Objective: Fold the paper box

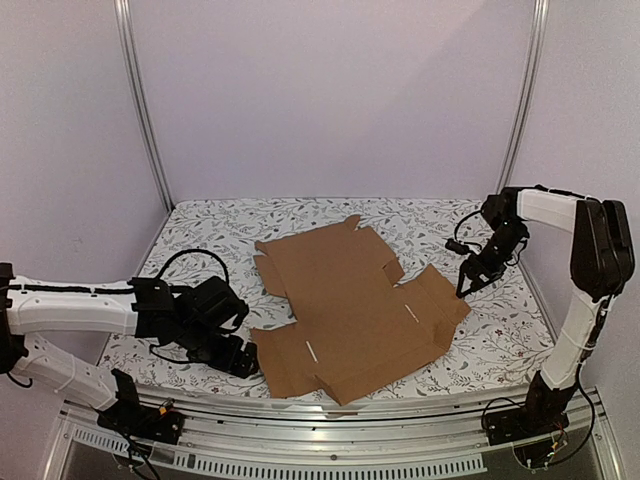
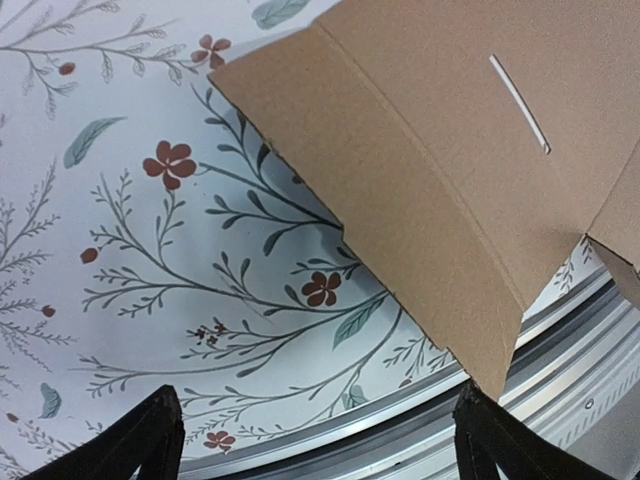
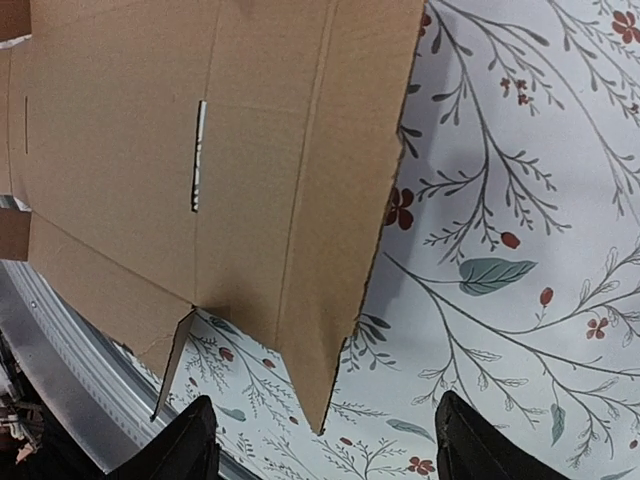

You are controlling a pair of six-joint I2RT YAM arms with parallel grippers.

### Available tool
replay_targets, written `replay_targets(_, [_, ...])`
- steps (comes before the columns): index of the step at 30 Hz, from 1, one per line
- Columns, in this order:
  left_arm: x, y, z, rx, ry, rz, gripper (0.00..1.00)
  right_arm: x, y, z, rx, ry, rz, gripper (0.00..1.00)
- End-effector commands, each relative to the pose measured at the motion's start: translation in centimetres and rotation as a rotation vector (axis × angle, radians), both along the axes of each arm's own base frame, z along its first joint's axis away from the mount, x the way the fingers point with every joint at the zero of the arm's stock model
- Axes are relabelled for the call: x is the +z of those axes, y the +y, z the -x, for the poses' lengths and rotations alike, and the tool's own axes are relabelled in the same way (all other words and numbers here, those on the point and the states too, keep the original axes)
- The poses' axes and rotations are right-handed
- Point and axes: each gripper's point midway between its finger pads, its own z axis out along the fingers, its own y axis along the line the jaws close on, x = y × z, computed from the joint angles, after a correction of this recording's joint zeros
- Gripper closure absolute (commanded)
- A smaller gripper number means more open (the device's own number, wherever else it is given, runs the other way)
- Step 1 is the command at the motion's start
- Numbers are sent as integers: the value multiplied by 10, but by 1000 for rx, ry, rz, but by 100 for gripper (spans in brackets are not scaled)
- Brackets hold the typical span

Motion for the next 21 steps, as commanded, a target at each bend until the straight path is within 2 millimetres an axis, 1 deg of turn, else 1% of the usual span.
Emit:
replay_targets(1, [-1,-28,10,-63,26,138,6,2,18,8,-5,89,-106,27])
replay_targets(2, [-2,-33,11,-73,28,151,6,-2,18,6,-10,97,-98,28])
replay_targets(3, [-2,-37,10,-85,26,158,6,-8,16,4,-21,115,-86,32])
replay_targets(4, [-3,-41,11,-99,26,162,6,-11,17,2,-27,123,-84,37])
replay_targets(7, [-6,-55,15,-148,35,159,6,-17,19,-2,-32,155,-95,55])
replay_targets(9, [-7,-63,20,-187,39,149,6,-18,20,-6,-29,162,-96,64])
replay_targets(11, [-4,-71,25,-230,38,138,6,-18,19,-11,-17,165,-93,77])
replay_targets(13, [1,-73,29,-265,29,120,6,-17,19,-17,9,176,-88,96])
replay_targets(14, [7,-73,30,-281,22,110,6,-12,17,-23,27,171,-78,100])
replay_targets(15, [13,-71,31,-290,14,102,6,-9,15,-28,59,165,-63,100])
replay_targets(16, [20,-69,30,-294,4,97,6,-2,10,-38,113,128,-39,100])
replay_targets(17, [29,-66,29,-294,-12,98,6,-3,3,-47,155,122,4,100])
replay_targets(19, [48,-63,25,-299,-56,109,5,13,-14,-79,270,29,130,100])
replay_targets(20, [58,-62,23,-303,-80,117,5,3,-29,-95,343,12,236,100])
replay_targets(21, [67,-59,19,-307,-113,109,5,8,-34,-118,370,-57,306,100])
